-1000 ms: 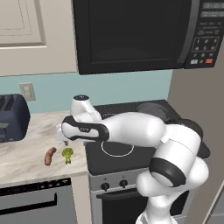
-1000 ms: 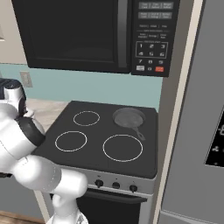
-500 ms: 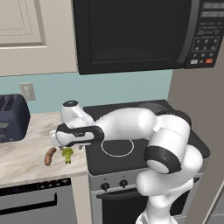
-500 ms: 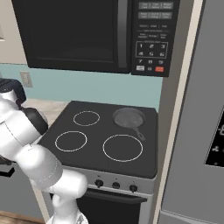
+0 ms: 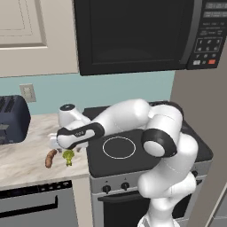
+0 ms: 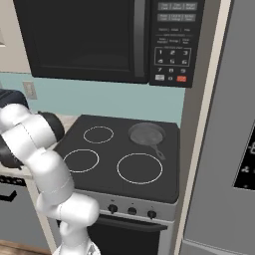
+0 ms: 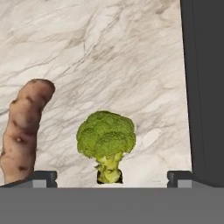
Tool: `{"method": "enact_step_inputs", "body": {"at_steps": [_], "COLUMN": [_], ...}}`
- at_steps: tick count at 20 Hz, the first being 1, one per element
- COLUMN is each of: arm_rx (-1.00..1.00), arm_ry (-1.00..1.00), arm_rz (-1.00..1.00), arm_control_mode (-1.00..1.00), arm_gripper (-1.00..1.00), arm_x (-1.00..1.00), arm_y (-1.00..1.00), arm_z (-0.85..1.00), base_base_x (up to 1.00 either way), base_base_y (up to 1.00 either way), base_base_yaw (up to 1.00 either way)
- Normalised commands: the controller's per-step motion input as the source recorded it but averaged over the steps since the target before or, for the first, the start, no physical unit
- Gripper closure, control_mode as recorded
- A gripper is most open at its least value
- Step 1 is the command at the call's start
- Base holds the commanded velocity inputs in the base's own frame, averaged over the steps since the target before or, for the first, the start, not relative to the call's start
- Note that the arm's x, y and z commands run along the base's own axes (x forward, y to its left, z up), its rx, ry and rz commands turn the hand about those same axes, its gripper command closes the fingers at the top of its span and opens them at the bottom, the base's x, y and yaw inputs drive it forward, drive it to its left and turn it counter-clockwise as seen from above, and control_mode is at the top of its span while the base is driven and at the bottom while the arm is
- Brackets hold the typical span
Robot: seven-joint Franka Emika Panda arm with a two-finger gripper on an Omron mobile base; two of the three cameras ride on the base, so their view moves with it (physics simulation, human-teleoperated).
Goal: Put the broccoli and potato in the pan. Then turn on the rear right burner and set the heat to medium.
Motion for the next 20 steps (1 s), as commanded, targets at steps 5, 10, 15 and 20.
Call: {"method": "enact_step_inputs", "body": {"at_steps": [5,10,15,20], "arm_rx": [0.0,0.0,0.0,0.0], "arm_ry": [0.0,0.0,0.0,0.0], "arm_rz": [0.0,0.0,0.0,0.0], "arm_control_mode": [-1.0,-1.0,-1.0,-1.0], "arm_gripper": [-1.0,-1.0,-1.0,-1.0], "arm_x": [0.21,0.14,0.03,0.0], "arm_y": [0.0,0.04,0.08,0.05], "arm_z": [-0.21,-0.24,-0.2,-0.11], "base_base_x": [0.0,0.0,0.0,0.0], "base_base_y": [0.0,0.0,0.0,0.0], "base_base_yaw": [0.0,0.0,0.0,0.0]}}
